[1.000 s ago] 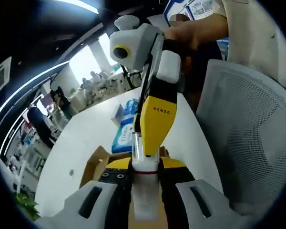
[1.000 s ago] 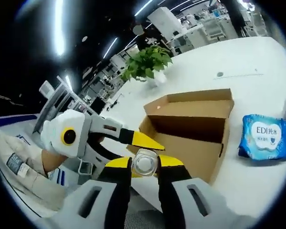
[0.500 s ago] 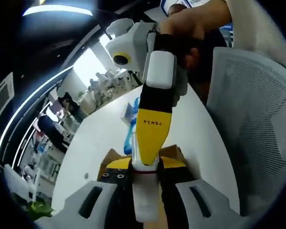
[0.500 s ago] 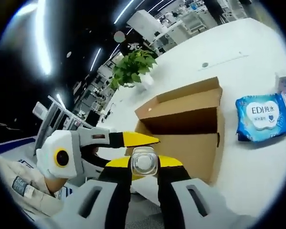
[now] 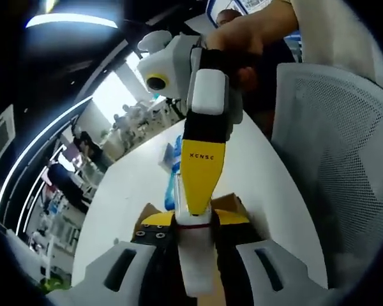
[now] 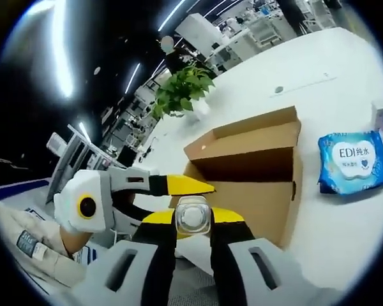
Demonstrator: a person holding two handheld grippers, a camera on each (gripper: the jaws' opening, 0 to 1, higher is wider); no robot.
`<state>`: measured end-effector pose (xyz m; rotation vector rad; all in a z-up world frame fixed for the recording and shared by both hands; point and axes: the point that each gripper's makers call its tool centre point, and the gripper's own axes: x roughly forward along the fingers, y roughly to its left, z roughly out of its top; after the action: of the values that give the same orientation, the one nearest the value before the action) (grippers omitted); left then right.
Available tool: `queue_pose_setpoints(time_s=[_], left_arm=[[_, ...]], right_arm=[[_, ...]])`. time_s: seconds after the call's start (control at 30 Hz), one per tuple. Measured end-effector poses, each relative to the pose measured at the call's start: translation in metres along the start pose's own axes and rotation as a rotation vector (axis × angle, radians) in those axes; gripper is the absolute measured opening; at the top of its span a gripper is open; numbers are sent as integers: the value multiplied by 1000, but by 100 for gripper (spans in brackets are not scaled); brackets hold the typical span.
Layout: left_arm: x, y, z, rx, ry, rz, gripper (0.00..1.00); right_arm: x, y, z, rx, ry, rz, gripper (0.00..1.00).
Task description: Operate the shoe box by opening the lid, removing the specified soft item, and placing it in the target area until the item is outside and the box remains undamaged.
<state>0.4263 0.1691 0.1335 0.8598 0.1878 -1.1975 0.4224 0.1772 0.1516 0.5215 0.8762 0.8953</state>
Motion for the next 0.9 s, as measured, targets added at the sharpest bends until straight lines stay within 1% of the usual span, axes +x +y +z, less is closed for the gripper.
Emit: queue_pose_setpoints(time_s=[0.27,0.43,0.57,0.6,0.67,0.73,0.8,0.9], left_arm=[[-4,3,-17,-47,30,11,24],[-8,6,-28,-111,44,20,28],[-15,8,-36,-199,64,39,33],[-18,9,-39,-239,75,48,36],[-21,10,-43,-290,84,56,40],[-25,13,-46,-331,76,74,42],[-29,16,-48,-378,68,91,44],[-35,19,-54,-456,63,117,48]], right_arm=[[-5,-10,7,-8,-1,-20,16],[-11,-18,17,-30,1,-39,16],[-17,-23,26,-82,13,-53,16],[-20,-25,30,-103,15,-62,16],[-25,-30,37,-154,26,-77,16],[-30,-33,44,-220,39,-85,16],[-34,-36,49,-238,49,-95,16],[-42,-42,61,-295,64,-106,16]])
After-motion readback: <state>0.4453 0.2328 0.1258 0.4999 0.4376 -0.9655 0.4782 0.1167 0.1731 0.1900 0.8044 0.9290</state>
